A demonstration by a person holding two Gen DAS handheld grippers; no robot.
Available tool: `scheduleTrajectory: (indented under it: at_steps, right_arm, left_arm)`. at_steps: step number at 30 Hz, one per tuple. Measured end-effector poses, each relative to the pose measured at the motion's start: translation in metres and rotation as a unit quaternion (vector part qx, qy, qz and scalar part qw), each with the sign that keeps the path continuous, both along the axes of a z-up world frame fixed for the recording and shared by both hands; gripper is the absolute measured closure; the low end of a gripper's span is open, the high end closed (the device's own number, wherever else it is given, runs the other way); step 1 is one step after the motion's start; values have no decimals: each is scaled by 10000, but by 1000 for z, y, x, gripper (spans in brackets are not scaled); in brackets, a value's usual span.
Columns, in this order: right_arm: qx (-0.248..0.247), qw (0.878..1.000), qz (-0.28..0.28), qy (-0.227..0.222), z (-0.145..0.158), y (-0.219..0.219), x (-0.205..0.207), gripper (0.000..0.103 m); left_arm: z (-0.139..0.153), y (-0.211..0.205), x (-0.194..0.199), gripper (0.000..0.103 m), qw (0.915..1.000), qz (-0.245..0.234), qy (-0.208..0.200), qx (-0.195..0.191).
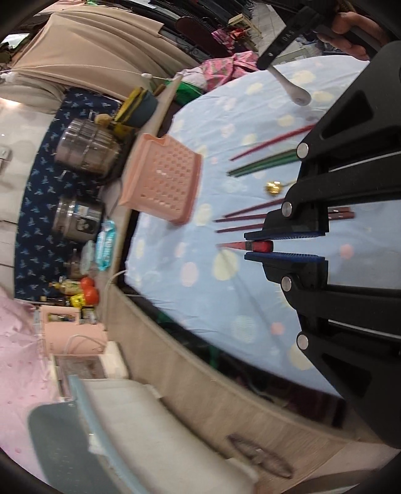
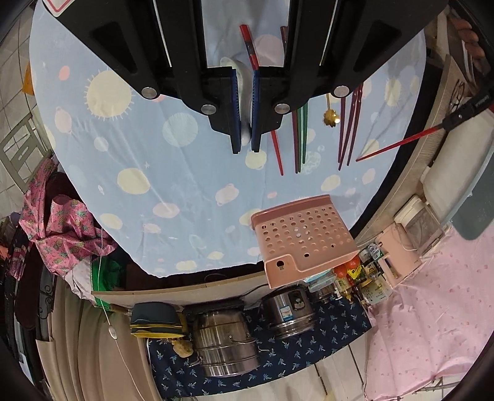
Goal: Organize utensils
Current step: 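Lift the red chopstick with the left tool while the right tool carries the spoon to the pink basket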
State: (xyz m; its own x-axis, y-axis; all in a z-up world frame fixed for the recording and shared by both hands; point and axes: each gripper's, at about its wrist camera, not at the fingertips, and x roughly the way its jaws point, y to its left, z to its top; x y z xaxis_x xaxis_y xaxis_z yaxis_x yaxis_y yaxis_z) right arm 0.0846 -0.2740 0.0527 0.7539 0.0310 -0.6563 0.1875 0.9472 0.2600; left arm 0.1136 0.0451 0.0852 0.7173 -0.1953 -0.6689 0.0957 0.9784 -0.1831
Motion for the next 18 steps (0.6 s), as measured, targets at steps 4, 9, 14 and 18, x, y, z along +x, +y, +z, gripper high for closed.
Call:
scheduleTrajectory:
  at_steps: [4, 9, 14, 18]
  right_arm:
    - [-60, 9999, 22, -157, 19, -2, 18, 96]
    - [43, 9994, 114, -318, 41, -8, 52, 96]
    - [89, 9985, 238, -483, 62, -10, 94, 96]
    - [198, 9973, 342, -626, 78, -12, 132, 96]
  left_arm:
    - [31, -3, 26, 96, 9994, 35, -356, 24]
    - [63, -10, 63, 96, 9978, 35, -666, 63]
    - [98, -21, 94, 96, 9946, 3, -1033, 69]
    - [136, -33, 116, 96, 9899, -67, -1414, -18]
